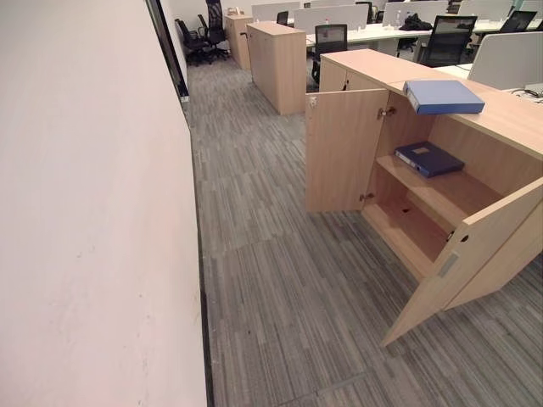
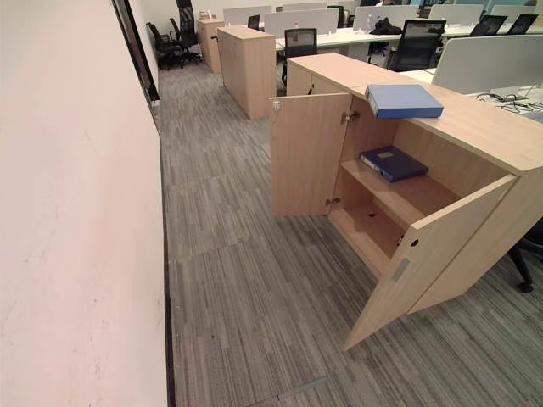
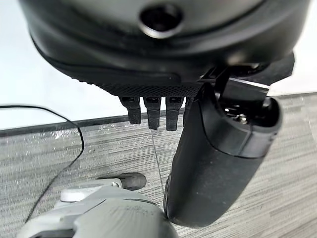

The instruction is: Put the empty folder in the office cabinet

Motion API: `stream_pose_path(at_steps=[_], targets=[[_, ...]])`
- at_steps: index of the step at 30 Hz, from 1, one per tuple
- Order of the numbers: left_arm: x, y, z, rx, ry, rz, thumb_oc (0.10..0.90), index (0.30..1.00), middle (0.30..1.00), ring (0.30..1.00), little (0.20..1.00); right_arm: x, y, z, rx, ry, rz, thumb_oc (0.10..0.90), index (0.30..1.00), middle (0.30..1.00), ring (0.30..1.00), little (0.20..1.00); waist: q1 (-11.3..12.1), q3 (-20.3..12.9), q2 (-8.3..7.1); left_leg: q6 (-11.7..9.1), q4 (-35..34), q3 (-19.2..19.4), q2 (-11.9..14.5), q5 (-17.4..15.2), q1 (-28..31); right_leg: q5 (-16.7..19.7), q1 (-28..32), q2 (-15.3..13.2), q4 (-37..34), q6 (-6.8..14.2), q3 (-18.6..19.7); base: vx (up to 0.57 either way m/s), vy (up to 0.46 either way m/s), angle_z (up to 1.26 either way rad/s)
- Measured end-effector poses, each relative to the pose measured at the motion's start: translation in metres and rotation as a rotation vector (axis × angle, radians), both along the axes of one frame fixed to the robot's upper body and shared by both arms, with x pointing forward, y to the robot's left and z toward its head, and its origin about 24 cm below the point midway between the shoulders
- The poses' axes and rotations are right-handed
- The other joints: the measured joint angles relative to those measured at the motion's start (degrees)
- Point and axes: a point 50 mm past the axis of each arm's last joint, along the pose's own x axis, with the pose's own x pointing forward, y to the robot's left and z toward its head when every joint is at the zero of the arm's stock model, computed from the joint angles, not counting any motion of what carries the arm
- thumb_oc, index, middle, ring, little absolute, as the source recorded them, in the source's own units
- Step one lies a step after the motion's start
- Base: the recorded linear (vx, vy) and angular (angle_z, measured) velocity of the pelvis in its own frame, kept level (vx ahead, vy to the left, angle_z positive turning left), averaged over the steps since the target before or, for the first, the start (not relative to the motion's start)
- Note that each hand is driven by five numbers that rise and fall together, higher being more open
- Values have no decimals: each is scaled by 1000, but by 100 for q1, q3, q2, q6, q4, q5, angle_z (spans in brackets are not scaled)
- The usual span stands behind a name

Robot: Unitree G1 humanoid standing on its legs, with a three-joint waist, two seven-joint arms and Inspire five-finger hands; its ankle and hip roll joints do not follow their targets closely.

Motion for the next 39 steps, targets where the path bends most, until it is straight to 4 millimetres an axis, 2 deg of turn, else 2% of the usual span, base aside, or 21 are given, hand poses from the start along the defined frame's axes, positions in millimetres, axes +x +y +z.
stream_pose_path(at_steps=[4,8,12,24,39], targets=[[2,0,0,3,-3,-20,800,900,900,900,900,7,9,-3,16,-24,25,800,900,900,900,900,-2,24,2,8,0,36,2,-12,3,2,-1,4,-15,3,50,-15,6,-5],[7,-1,1,5,-14,-40,800,900,900,900,900,25,20,-3,26,-107,55,800,900,900,900,900,3,158,14,8,0,49,2,-12,11,10,4,4,-16,12,72,0,0,0],[8,-1,1,5,-15,-42,800,900,900,900,900,29,26,-4,39,-118,53,800,900,900,900,900,9,169,10,8,0,46,-2,-13,11,11,16,1,-35,12,70,0,0,0],[7,-1,1,2,-11,-41,800,900,900,900,900,18,31,-8,64,-95,9,800,900,900,900,900,-11,172,5,15,0,58,2,-25,49,147,177,14,-312,3,93,1,-1,0],[6,1,1,-9,0,-45,800,900,900,900,900,19,31,-8,64,-100,14,800,900,900,900,900,-13,192,1,4,-1,88,12,-54,51,148,171,18,-314,6,118,7,-6,0]])
